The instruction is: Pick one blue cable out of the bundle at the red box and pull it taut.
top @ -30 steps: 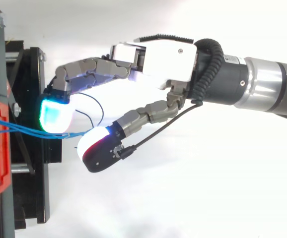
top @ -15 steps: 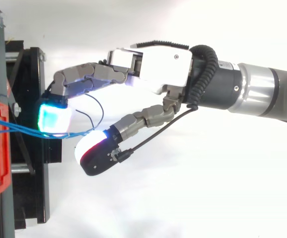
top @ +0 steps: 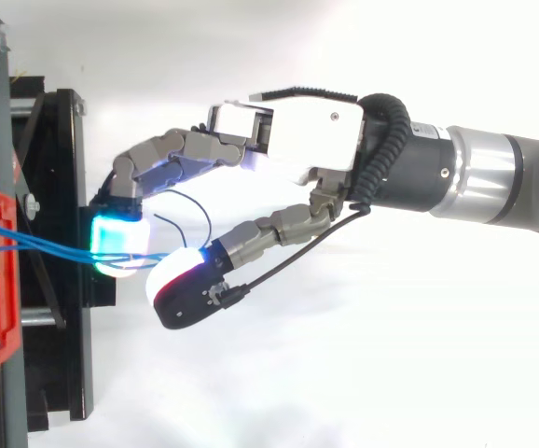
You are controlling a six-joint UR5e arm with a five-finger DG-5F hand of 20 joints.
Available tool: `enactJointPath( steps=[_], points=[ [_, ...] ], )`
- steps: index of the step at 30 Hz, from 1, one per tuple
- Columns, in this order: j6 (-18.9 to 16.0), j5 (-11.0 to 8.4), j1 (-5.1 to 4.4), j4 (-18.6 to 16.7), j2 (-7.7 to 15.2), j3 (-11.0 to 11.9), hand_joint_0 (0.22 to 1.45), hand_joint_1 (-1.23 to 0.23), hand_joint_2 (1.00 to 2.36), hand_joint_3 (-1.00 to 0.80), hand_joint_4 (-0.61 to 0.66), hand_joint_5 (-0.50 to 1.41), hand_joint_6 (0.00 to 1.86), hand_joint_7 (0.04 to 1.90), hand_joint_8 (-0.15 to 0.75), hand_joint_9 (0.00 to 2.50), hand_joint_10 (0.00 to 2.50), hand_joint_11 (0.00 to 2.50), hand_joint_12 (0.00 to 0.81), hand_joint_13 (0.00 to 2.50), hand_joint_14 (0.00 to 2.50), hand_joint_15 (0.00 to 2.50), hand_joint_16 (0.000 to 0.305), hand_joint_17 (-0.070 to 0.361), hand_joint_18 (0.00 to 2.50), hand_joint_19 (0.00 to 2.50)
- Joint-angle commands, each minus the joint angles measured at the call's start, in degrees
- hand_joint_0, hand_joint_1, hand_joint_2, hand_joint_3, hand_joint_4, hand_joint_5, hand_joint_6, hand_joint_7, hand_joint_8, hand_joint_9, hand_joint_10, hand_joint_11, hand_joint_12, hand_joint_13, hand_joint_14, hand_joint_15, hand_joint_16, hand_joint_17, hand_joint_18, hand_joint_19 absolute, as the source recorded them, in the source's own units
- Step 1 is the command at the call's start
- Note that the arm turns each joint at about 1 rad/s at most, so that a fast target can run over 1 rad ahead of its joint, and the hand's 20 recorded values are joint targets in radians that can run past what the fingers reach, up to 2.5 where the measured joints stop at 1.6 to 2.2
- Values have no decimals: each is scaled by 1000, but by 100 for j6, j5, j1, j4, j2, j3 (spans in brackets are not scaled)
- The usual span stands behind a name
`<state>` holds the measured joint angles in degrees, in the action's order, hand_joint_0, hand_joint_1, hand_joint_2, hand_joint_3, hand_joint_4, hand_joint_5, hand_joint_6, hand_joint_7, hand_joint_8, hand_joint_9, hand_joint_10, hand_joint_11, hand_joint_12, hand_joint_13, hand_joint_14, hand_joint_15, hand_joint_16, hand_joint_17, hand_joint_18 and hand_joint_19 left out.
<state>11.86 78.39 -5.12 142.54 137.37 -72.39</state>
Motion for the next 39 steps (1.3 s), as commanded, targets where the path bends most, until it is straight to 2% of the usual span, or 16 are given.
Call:
enactJointPath(
  steps=[1, 5, 22, 25, 33, 39],
  points=[
    [-17, -8, 3, -7, 0, -3, 635, -778, 1009, -351, 176, -156, 740, 927, 306, 588, 5, 242, 333, 478, 7, 191, 46, 104, 398, 214],
    [-35, -17, 3, -7, 0, -3, 632, -775, 1012, -298, 175, -176, 815, 864, 306, 586, 8, 261, 335, 478, 7, 197, 46, 104, 400, 215],
    [-114, -8, 20, -16, -9, 5, 623, -753, 1014, -150, 162, -188, 897, 834, 326, 600, 6, 296, 350, 487, 9, 195, 49, 111, 431, 216],
    [-114, -8, 20, -7, -9, 32, 629, -763, 1014, -177, 176, -190, 899, 817, 323, 598, 8, 307, 351, 494, 7, 201, 49, 111, 432, 217],
    [-114, -17, 20, 81, -9, 199, 576, -776, 1005, -407, 180, -186, 873, 837, 318, 600, 7, 309, 344, 486, 9, 210, 48, 107, 419, 242],
    [-114, -34, 20, 186, -9, 234, 567, -772, 1002, -458, 182, -183, 864, 838, 321, 613, 7, 303, 346, 490, 8, 218, 48, 109, 420, 245]
  ],
)
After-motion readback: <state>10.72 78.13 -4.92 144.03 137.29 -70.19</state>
